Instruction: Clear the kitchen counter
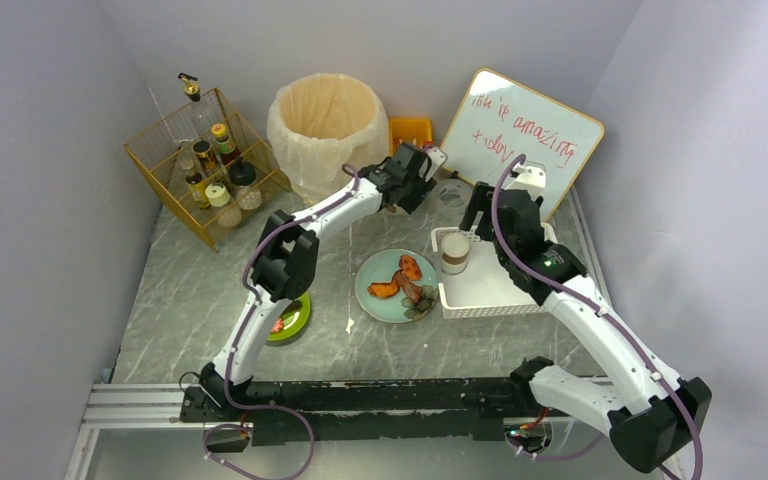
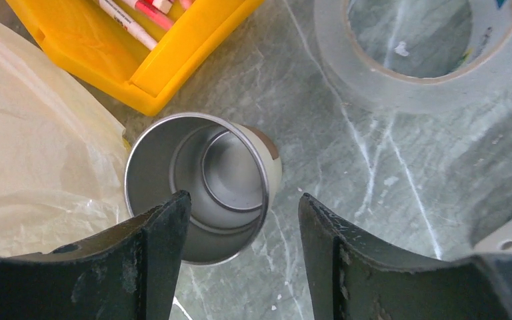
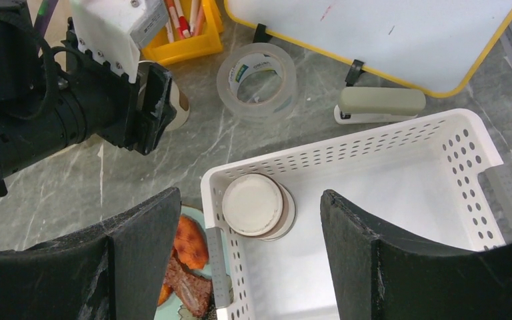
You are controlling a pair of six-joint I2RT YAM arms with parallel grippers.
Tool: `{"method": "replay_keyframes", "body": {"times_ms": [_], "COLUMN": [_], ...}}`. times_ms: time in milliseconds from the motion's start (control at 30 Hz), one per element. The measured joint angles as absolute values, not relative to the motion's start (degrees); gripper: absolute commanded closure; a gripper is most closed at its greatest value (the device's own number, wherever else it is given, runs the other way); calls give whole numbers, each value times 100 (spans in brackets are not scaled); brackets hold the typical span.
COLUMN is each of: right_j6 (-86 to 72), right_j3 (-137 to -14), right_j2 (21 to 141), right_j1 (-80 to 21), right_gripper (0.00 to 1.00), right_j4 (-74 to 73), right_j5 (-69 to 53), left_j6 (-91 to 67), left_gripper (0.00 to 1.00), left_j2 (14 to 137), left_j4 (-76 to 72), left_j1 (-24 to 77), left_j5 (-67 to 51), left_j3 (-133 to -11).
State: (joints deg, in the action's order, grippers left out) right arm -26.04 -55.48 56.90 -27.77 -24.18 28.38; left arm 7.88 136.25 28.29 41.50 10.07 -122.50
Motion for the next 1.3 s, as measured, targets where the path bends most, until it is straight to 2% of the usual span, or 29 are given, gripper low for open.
{"method": "replay_keyframes", "body": {"times_ms": [333,433,567,833,1100,1300], "right_j6": [-2604,-2606,-2606,-2606,-2641,-2753], "right_j3": [-5542,-5540,-5529,-5496,-5483,-5485], "right_j2": [5701,5701,5704,5730,5732,5732], "right_j1": [-2773,-2768,-2766,-2766,-2716,-2316], "right_gripper": [20,20,20,19,19,14], "right_j4": [-2416,-2414,-2401,-2381,-2283,-2233], "right_j5": [2801,2797,2738,2510,2307,1723], "left_j6": [786,779,757,528,-145,-843], "left_gripper": [64,75,94,95,95,95], "left_j2": [13762,13762,13760,13179,11539,10407], "left_j4": [2808,2792,2724,2655,1852,1013], "left_j1": [4075,4084,4084,4084,4084,4084], "left_j5": [864,834,746,469,-21,-222], "left_j3": [-12293,-12293,-12278,-11716,-10641,-9671]}}
